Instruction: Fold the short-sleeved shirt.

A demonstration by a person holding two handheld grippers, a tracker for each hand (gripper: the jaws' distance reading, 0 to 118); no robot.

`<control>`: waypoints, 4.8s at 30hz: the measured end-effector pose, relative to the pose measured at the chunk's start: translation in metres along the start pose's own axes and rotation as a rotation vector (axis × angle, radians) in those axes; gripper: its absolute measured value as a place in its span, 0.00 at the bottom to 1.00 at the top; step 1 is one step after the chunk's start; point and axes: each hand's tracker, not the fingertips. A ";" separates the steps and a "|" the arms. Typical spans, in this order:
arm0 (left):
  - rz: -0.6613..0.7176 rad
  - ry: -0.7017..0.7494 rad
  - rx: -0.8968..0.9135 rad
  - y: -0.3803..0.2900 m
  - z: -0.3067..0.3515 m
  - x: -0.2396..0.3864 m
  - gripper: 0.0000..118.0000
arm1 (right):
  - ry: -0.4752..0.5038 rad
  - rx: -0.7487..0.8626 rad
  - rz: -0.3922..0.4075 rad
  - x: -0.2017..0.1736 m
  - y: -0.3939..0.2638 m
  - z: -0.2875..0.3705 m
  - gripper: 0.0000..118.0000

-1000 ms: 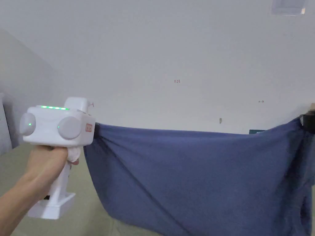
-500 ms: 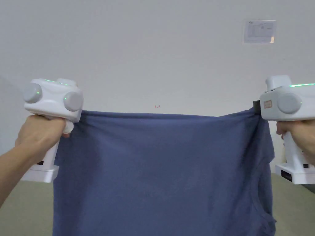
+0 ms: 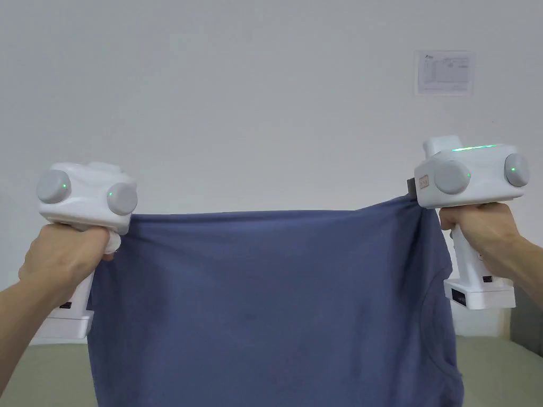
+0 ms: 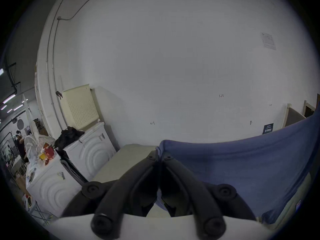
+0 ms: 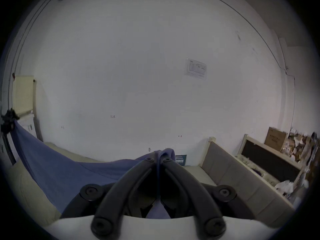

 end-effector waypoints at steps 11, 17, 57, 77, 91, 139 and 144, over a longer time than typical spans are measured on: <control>-0.091 -0.044 -0.131 -0.150 -0.082 0.058 0.01 | -0.017 -0.181 0.063 -0.021 -0.177 -0.060 0.02; -0.111 -0.077 -0.197 -0.232 -0.077 0.057 0.01 | 0.026 -0.315 0.030 -0.015 -0.263 -0.034 0.02; -0.050 -0.299 -0.504 -0.521 0.247 -0.102 0.01 | 0.183 -0.644 -0.063 0.062 -0.501 0.370 0.02; 0.025 -0.272 -0.411 -0.482 0.254 -0.108 0.00 | 0.144 -0.502 -0.067 0.061 -0.446 0.371 0.00; 0.072 -0.366 -0.586 -0.503 0.237 -0.110 1.00 | 0.146 -0.568 -0.069 0.059 -0.461 0.381 0.00; 0.019 -0.359 -0.553 -0.422 0.073 -0.030 0.05 | 0.168 -0.748 0.057 0.028 -0.433 0.159 0.03; 0.000 -0.345 -0.607 -0.437 0.039 -0.013 0.05 | 0.172 -0.787 0.074 0.020 -0.455 0.126 0.03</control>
